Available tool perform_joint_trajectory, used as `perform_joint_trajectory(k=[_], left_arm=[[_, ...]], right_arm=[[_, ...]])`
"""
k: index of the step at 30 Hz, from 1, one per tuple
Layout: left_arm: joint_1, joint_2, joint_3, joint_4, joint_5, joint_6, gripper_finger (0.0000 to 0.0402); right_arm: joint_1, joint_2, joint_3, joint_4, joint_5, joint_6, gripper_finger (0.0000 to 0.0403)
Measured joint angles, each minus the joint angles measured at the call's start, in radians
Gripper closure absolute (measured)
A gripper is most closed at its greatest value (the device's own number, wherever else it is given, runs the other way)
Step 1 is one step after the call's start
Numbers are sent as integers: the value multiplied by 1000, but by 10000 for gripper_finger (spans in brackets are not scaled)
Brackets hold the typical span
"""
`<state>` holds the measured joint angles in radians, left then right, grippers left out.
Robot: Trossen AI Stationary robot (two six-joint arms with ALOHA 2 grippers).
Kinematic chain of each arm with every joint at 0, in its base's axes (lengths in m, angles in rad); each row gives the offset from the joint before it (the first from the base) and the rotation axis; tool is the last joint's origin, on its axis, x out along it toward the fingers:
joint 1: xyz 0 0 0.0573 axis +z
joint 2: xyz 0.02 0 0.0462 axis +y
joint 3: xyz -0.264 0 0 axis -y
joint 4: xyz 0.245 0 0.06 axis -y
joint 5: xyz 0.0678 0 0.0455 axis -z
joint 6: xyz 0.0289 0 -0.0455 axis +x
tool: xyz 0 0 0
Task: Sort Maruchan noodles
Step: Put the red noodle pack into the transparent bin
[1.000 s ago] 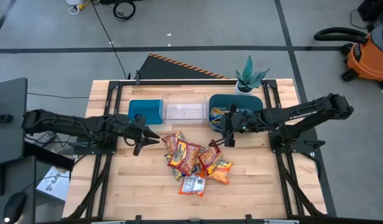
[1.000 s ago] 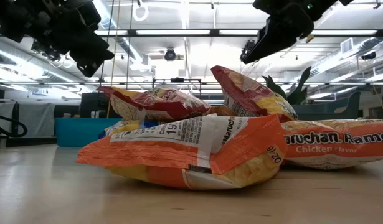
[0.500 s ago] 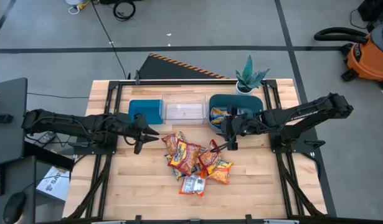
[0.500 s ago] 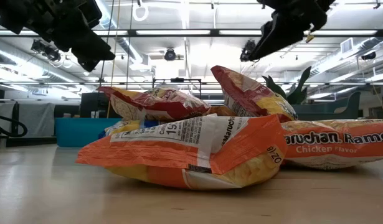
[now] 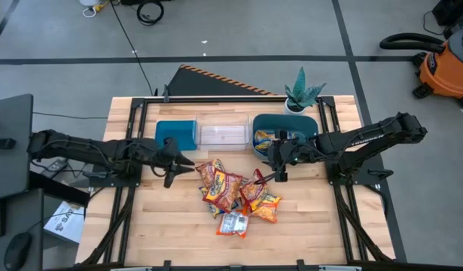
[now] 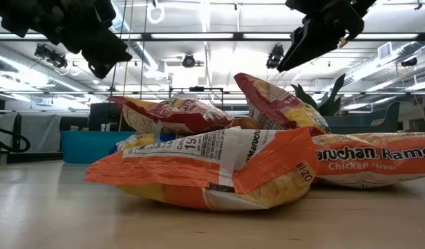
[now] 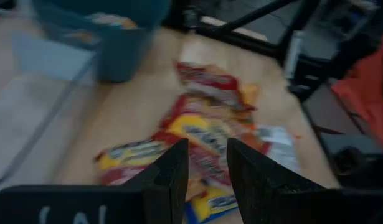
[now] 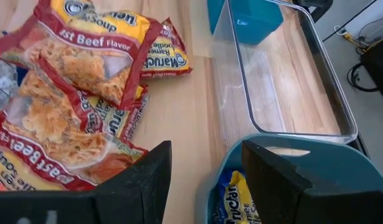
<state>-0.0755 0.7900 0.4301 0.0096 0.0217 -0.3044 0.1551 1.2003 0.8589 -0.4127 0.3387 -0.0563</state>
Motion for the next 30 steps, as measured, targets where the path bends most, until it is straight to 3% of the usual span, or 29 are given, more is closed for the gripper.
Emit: perform_joint_trajectory(k=[5,11,22,30], left_arm=[[-89,92,0,109,1,-3,286],[-155,218,55,110,-34,-51,286],[-254,448,338,-192,-101,0,286],[-271,495,391,-280,-107,9,286]], right_arm=[[0,4,0,31,-36,0,204],[0,4,0,34,-22,-5,204],[0,5,0,30,-18,-7,204],[0,5,0,26,-18,-6,204]])
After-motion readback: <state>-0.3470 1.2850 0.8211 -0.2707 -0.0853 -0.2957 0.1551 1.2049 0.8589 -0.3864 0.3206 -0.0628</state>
